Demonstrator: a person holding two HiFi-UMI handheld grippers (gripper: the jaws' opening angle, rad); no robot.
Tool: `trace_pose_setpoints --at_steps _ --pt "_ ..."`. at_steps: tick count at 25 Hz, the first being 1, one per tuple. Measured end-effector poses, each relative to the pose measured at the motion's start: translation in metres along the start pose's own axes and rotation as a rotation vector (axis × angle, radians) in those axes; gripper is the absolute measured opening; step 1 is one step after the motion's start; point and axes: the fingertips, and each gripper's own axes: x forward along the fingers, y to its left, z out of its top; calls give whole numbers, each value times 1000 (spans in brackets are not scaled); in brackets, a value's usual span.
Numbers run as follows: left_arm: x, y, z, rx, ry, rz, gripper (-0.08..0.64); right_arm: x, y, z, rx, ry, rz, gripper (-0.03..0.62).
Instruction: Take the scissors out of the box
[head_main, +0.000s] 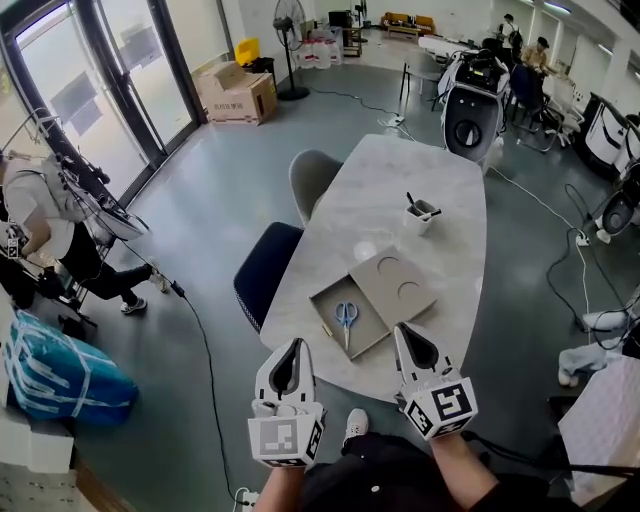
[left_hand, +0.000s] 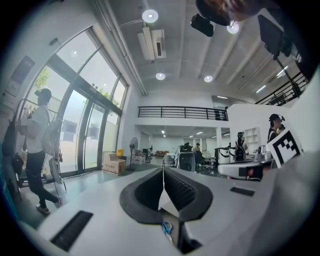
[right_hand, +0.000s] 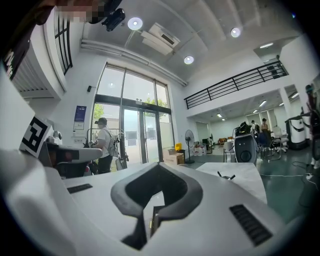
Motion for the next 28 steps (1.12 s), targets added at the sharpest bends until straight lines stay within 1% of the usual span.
trace_pose_setpoints --at_steps 8,14,19,28 --pt "22 5 -1 -12 5 19 17 25 -11 1 0 9 25 -2" --pt "31 12 1 -13 17 18 17 34 -15 2 7 16 17 -2" --pt "49 16 2 -7 19 -25 17 44 -21 3 7 10 -23 -2" --pt "87 29 2 -2 41 -132 17 68 -29 5 7 16 -118 -2"
